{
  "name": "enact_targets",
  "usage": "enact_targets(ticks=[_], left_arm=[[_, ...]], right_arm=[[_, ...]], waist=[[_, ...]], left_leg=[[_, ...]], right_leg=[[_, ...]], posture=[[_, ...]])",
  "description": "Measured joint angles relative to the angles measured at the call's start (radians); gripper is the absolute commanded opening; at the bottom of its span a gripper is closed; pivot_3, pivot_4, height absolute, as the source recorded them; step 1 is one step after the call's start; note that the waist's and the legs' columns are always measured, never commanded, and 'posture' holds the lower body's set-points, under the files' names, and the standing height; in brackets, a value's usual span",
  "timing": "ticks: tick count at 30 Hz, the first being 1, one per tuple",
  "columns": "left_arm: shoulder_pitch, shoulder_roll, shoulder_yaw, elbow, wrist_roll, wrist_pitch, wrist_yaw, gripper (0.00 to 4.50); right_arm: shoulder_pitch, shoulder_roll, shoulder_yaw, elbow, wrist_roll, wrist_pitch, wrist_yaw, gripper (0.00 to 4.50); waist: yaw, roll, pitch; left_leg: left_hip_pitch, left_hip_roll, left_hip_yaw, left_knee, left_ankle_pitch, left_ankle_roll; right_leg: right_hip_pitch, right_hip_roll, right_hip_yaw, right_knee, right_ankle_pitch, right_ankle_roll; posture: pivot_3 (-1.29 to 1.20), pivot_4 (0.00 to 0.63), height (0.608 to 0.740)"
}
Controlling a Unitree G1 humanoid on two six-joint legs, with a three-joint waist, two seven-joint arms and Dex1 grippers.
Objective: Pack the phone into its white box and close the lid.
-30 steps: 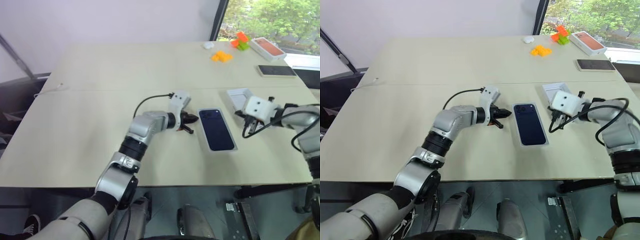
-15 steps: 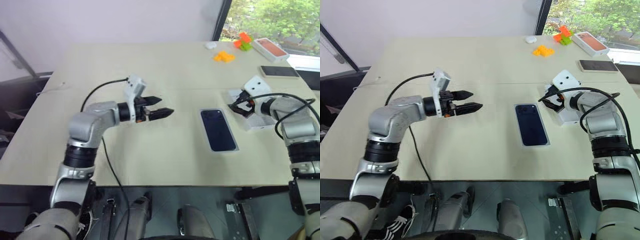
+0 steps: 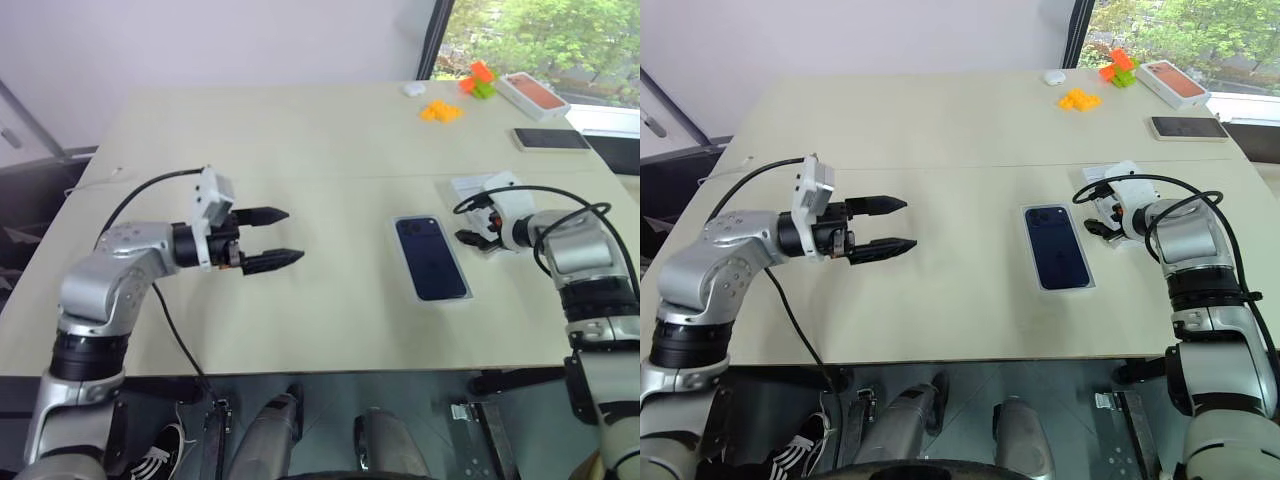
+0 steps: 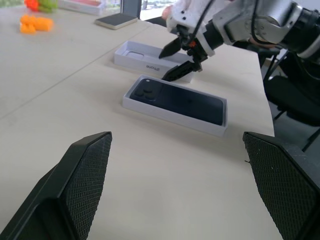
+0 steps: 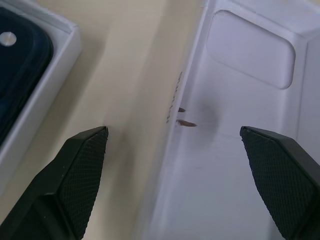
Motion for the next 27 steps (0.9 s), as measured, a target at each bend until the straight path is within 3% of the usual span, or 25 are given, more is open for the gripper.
enact_targets(ticks=[2, 8, 18, 22, 27], left_arm=[[0.039, 0.035, -0.001, -0.020, 0.002, -0.025, -0.010, 4.50], [0.057, 0.053, 0.005, -0.020, 0.001, -0.040, 0.015, 4.50], [0.047, 0.050, 0.006, -0.019, -0.002, -0.047, 0.064, 4.50], [0.012, 0.050, 0.010, -0.001, -0.012, -0.043, 0.079, 4.50], [0.003, 0.048, 0.011, 0.026, -0.013, -0.045, 0.100, 4.50]], right_arm=[[-0.014, 0.020, -0.009, 0.020, 0.013, 0.018, -0.011, 3.13], [-0.021, 0.023, -0.003, 0.054, 0.015, -0.001, -0.037, 0.11], [-0.028, 0.024, 0.014, 0.072, -0.024, -0.154, -0.081, 0.04], [-0.076, 0.145, -0.088, -0.149, 0.175, -0.013, -0.008, 0.04], [-0.131, 0.274, -0.307, -0.378, 0.489, 0.354, -0.001, 0.04]], waist=[[-0.001, 0.000, 0.000], [0.007, 0.000, 0.000], [0.000, 0.002, 0.001], [-0.020, 0.003, 0.002], [-0.015, 0.003, 0.002]], left_leg=[[0.000, 0.000, 0.000, 0.000, 0.000, 0.000], [0.000, 0.000, 0.000, 0.001, 0.000, 0.000], [0.000, 0.000, 0.001, 0.000, 0.000, 0.000], [-0.001, 0.002, 0.002, -0.001, 0.001, 0.000], [0.000, 0.001, -0.001, -0.001, 0.001, 0.000]], right_leg=[[0.000, 0.000, 0.000, 0.000, 0.000, 0.000], [-0.001, 0.000, 0.000, 0.000, 0.000, 0.000], [-0.001, 0.000, 0.000, 0.001, 0.000, 0.000], [-0.001, 0.001, 0.001, 0.005, 0.000, 0.000], [-0.002, 0.001, 0.000, 0.003, 0.000, 0.000]], posture=[[0.00, 0.150, 0.740], [0.00, 0.150, 0.740], [0.00, 0.150, 0.740], [0.00, 0.150, 0.740], [0.00, 0.150, 0.740]])
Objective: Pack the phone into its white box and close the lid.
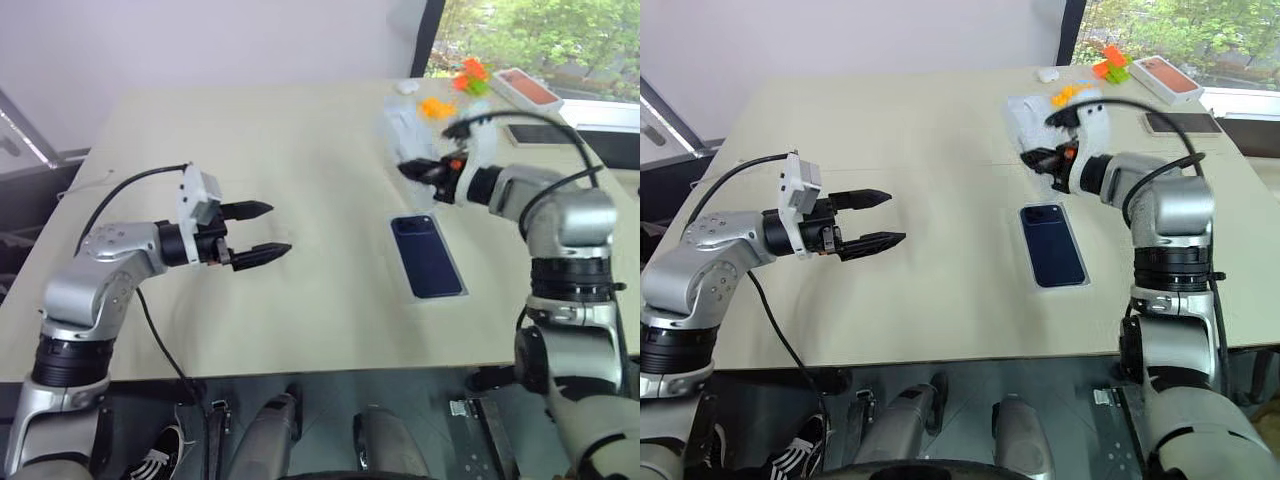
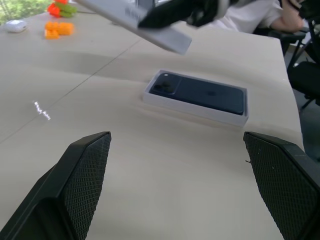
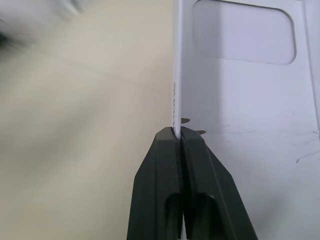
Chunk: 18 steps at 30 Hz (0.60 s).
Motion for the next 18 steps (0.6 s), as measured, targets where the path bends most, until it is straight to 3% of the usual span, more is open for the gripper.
enact_targets(ticks=[7, 12, 18], left_arm=[[-0.007, -0.045, -0.001, 0.004, -0.004, 0.003, 0.064, 4.50], [-0.008, -0.087, -0.002, 0.002, -0.008, 0.014, 0.125, 4.50], [0.036, -0.146, -0.030, -0.015, 0.017, -0.003, 0.181, 4.50]], right_arm=[[0.015, 0.305, -0.298, -0.137, 0.249, 0.465, -0.183, 0.04], [0.146, 0.367, -0.330, -0.164, 0.439, 0.491, -0.358, 0.04], [0.235, 0.351, -0.340, -0.165, 0.643, 0.491, -0.546, 0.04]], waist=[[0.009, 0.001, 0.000], [0.018, 0.001, 0.000], [0.013, 0.001, 0.000]], left_leg=[[0.000, 0.000, 0.000, 0.000, 0.000, 0.000], [-0.001, -0.001, 0.002, 0.000, 0.000, 0.000], [-0.001, 0.000, 0.002, 0.000, 0.000, 0.000]], right_leg=[[-0.003, 0.000, 0.001, 0.002, 0.001, -0.001], [-0.003, -0.001, 0.002, 0.001, 0.001, -0.001], [-0.003, -0.001, 0.003, 0.002, 0.001, -0.001]], posture=[[0.00, 0.150, 0.740], [0.00, 0.150, 0.740], [0.00, 0.150, 0.740]])
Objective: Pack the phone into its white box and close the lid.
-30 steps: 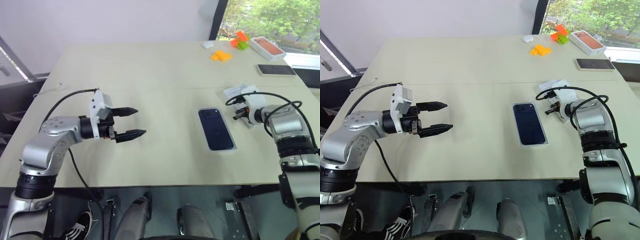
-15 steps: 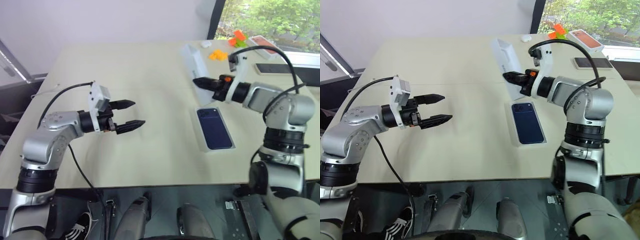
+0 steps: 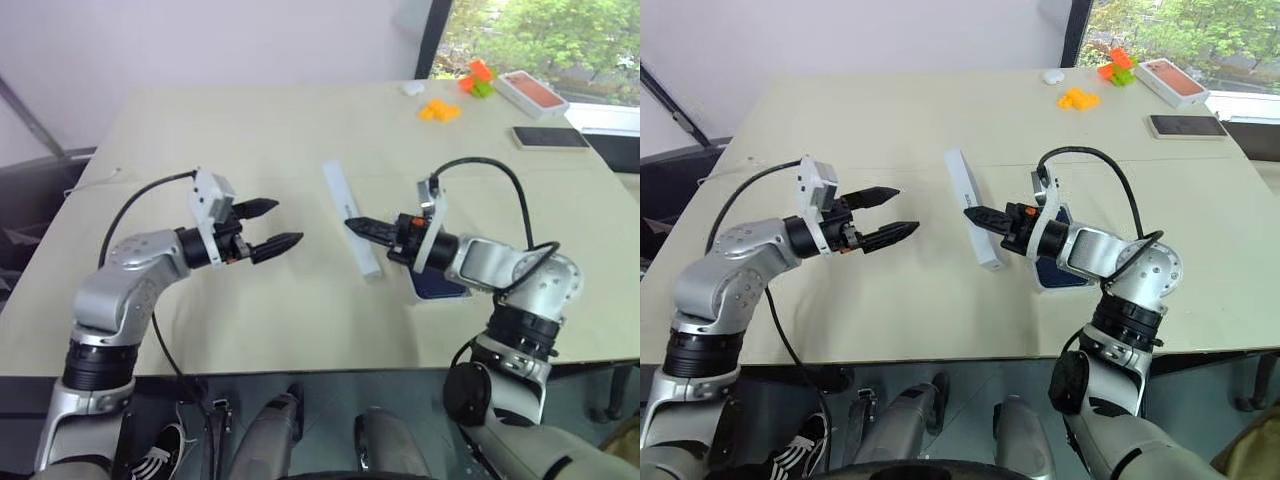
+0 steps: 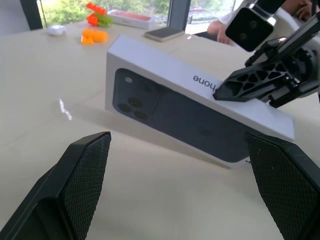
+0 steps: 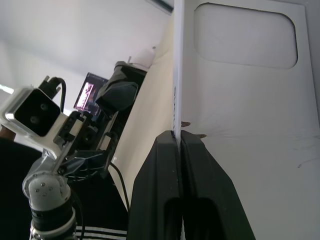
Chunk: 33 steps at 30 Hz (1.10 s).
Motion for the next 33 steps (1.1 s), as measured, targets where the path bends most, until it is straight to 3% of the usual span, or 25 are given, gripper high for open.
enact_targets(ticks=[7, 12, 18, 22, 25, 32, 33], left_arm=[[0.037, -0.098, -0.084, 0.009, 0.075, -0.053, 0.058, 4.50], [-0.006, -0.199, -0.136, 0.125, 0.137, -0.113, 0.094, 4.50], [-0.068, -0.283, -0.170, 0.211, 0.180, -0.167, 0.107, 4.50], [-0.069, -0.308, -0.188, 0.249, 0.194, -0.180, 0.102, 4.50], [-0.068, -0.319, -0.192, 0.251, 0.189, -0.174, 0.079, 3.66], [-0.067, -0.355, -0.215, 0.250, 0.194, -0.160, 0.070, 0.12], [-0.067, -0.360, -0.219, 0.252, 0.195, -0.160, 0.073, 0.01]], right_arm=[[0.069, -0.053, 0.015, 0.001, 0.216, 0.000, -0.170, 0.04], [0.094, -0.111, 0.026, 0.033, 0.385, -0.028, -0.301, 0.04], [0.214, -0.250, 0.191, 0.043, 0.762, -0.241, -0.538, 0.04], [0.256, -0.310, 0.271, 0.020, 0.861, -0.356, -0.595, 0.04], [0.262, -0.336, 0.311, 0.008, 0.871, -0.402, -0.600, 0.00], [0.267, -0.375, 0.358, 0.000, 0.873, -0.446, -0.583, 0.00], [0.267, -0.381, 0.363, 0.000, 0.874, -0.453, -0.581, 0.00]], waist=[[0.003, 0.000, 0.000], [0.009, 0.000, 0.000], [0.004, 0.000, 0.000], [-0.002, -0.001, 0.000], [0.001, -0.001, 0.000], [0.006, -0.001, 0.000], [0.006, -0.001, 0.000]], left_leg=[[0.000, 0.000, 0.001, 0.001, 0.000, 0.000], [0.000, 0.000, 0.001, 0.002, 0.000, 0.001], [-0.002, 0.000, 0.004, 0.001, -0.001, 0.004], [-0.002, 0.001, 0.006, 0.002, -0.001, 0.004], [-0.001, 0.002, 0.006, 0.002, -0.001, 0.004], [-0.001, 0.002, 0.006, 0.003, -0.001, 0.005], [-0.001, 0.002, 0.006, 0.003, -0.001, 0.005]], right_leg=[[0.001, 0.000, 0.000, 0.000, 0.000, 0.000], [0.002, -0.001, 0.000, -0.001, 0.000, 0.000], [0.005, -0.001, 0.000, -0.003, 0.000, 0.000], [0.005, 0.000, 0.000, -0.003, 0.000, 0.000], [0.005, 0.001, 0.000, -0.002, 0.000, 0.000], [0.006, 0.000, 0.000, -0.003, 0.000, 0.000], [0.006, 0.000, 0.000, -0.003, 0.000, 0.000]], posture=[[0.00, 0.150, 0.740], [0.00, 0.150, 0.740], [0.00, 0.150, 0.740], [0.00, 0.150, 0.740], [0.00, 0.150, 0.740], [0.00, 0.150, 0.740], [0.00, 0.150, 0.740]])
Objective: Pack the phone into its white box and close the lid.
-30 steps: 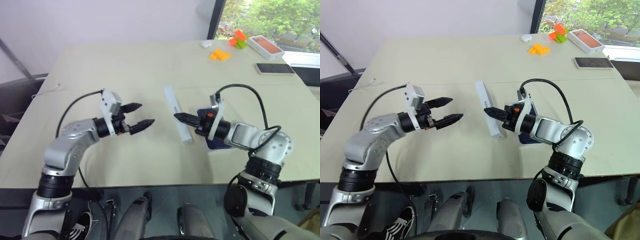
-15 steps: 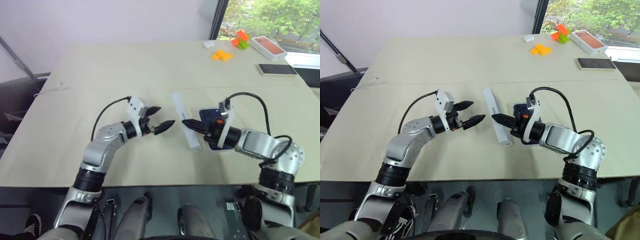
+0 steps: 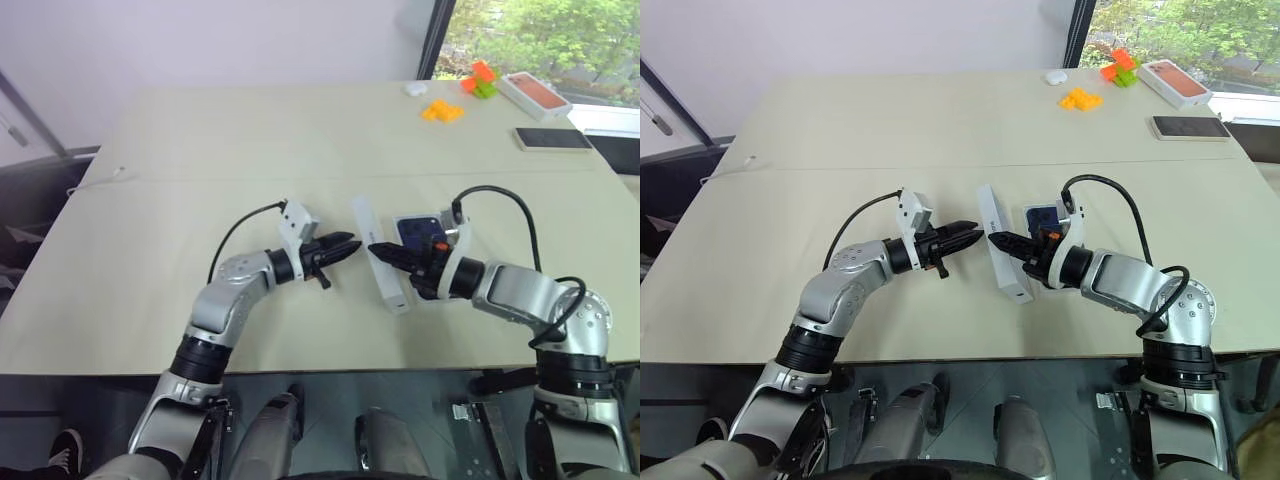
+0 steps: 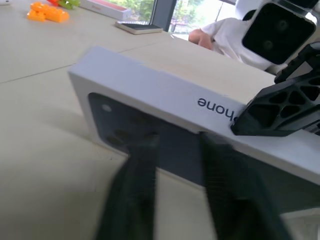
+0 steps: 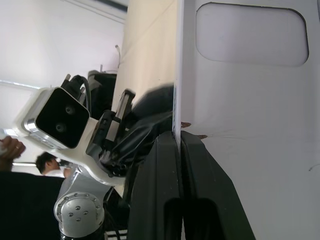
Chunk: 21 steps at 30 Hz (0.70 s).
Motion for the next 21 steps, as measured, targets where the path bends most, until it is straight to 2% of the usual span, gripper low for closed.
enact_targets(ticks=[3, 4, 6, 12, 18, 21], left_arm=[[-0.001, -0.016, -0.003, 0.014, 0.006, -0.004, 0.010, 0.01], [-0.001, -0.018, -0.003, 0.020, 0.007, -0.004, 0.012, 0.00], [-0.001, -0.018, -0.003, 0.026, 0.011, -0.006, 0.012, 0.00], [-0.020, -0.023, -0.003, 0.045, 0.035, -0.013, 0.018, 0.00], [-0.024, -0.031, -0.002, 0.067, 0.042, -0.019, 0.024, 0.00], [-0.025, -0.035, -0.002, 0.068, 0.042, -0.019, 0.024, 0.00]], right_arm=[[0.000, -0.026, 0.024, 0.000, 0.006, -0.016, 0.016, 0.00], [-0.001, -0.038, 0.030, 0.000, 0.007, -0.020, 0.022, 0.61], [0.001, -0.056, 0.049, 0.002, 0.006, -0.027, 0.024, 1.40], [0.003, -0.073, 0.085, 0.003, 0.005, -0.050, 0.032, 4.48], [-0.017, -0.125, 0.101, 0.022, -0.032, -0.068, 0.059, 4.48], [-0.066, -0.207, 0.106, 0.026, -0.140, -0.030, 0.170, 4.48]], waist=[[0.000, 0.000, 0.000], [0.000, 0.000, 0.000], [0.000, 0.000, 0.000], [0.000, 0.000, 0.000], [0.001, 0.000, 0.000], [0.001, 0.000, 0.000]], left_leg=[[0.000, 0.000, 0.000, 0.000, 0.000, 0.000], [0.000, 0.000, 0.000, 0.000, 0.000, 0.000], [-0.001, 0.000, 0.000, 0.000, 0.000, 0.000], [-0.001, 0.000, 0.000, 0.000, 0.000, 0.000], [-0.001, 0.000, 0.000, 0.000, 0.000, 0.000], [-0.001, 0.000, 0.001, 0.000, 0.000, 0.000]], right_leg=[[0.000, 0.000, 0.000, 0.000, 0.000, 0.000], [0.000, 0.000, 0.000, 0.000, 0.000, 0.000], [0.000, 0.000, 0.000, -0.001, 0.000, 0.000], [-0.001, 0.000, 0.000, -0.001, 0.000, 0.000], [-0.001, 0.000, 0.000, -0.001, 0.000, 0.000], [-0.001, 0.000, 0.000, -0.001, 0.000, 0.000]], posture=[[0.00, 0.150, 0.740], [0.00, 0.150, 0.740], [0.00, 0.150, 0.740], [0.00, 0.150, 0.740], [0.00, 0.150, 0.740], [0.00, 0.150, 0.740]])
